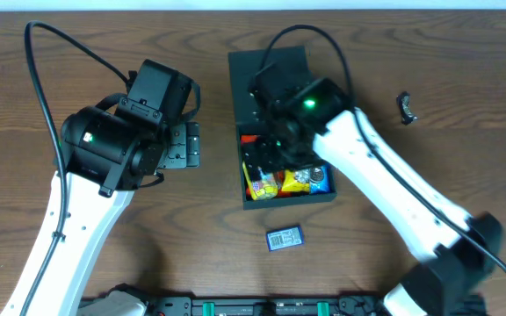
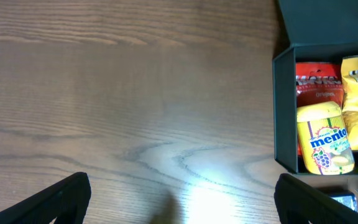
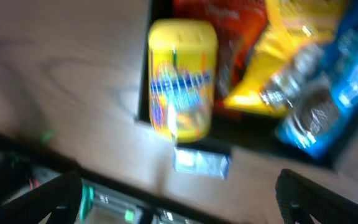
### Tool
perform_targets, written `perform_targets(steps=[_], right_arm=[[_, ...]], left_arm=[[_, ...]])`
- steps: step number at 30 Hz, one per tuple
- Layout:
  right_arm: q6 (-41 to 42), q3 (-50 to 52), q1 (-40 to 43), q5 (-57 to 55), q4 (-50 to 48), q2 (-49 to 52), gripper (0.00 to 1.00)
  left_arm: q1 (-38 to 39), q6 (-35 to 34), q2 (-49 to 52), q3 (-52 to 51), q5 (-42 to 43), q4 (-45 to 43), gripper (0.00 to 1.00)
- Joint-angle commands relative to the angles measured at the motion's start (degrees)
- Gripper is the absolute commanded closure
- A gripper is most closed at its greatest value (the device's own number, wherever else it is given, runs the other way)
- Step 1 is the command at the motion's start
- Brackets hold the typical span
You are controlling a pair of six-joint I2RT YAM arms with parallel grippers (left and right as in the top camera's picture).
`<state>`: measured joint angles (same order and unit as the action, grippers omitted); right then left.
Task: Pack container
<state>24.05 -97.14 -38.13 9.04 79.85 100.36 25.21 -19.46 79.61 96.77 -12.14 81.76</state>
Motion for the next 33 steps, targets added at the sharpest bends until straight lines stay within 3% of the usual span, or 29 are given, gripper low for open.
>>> perform_targets(steps=[1, 9, 14, 19, 21, 25, 29, 33], right_arm=[[-1.11, -1.05, -0.17, -4.85, 3.58, -4.02, 0.01], [2.08, -1.05, 0.79, -18.99, 8.55, -13.22, 0.01], [6.91, -1.03, 5.33, -25.16, 13.46, -16.83, 0.01], [7.21, -0.2, 12.7, -25.16, 14.64, -20.55, 0.01], [7.17, 0.24, 15.85, -25.2, 14.67, -21.99, 0.01], [6.73, 1.51, 21.73, -25.33, 14.62, -24.59, 0.01], [5.33, 4.92, 26.8, -25.11, 13.29, -26.8, 0.01], [2.58, 10.54, 29.53, -23.26, 10.03, -27.63, 0.01]], left_arm=[[-0.22, 0.22, -0.79, -0.02, 0.39, 0.5, 0.05], [3.28, 3.17, -0.79, -0.35, 3.17, 0.7, 0.05], [10.8, 2.34, -1.25, -3.67, 2.45, 0.37, 0.05], [18.95, -1.51, -2.56, -11.69, 3.61, -7.98, 0.05], [20.06, -0.13, -2.54, -15.1, 12.61, -13.7, 0.05], [18.43, 3.19, -2.49, -20.52, 43.69, -29.22, 0.05], [13.51, 3.34, -2.23, -24.17, 52.48, -36.06, 0.05], [7.39, 4.15, -0.63, -28.15, 70.1, -41.53, 0.05]])
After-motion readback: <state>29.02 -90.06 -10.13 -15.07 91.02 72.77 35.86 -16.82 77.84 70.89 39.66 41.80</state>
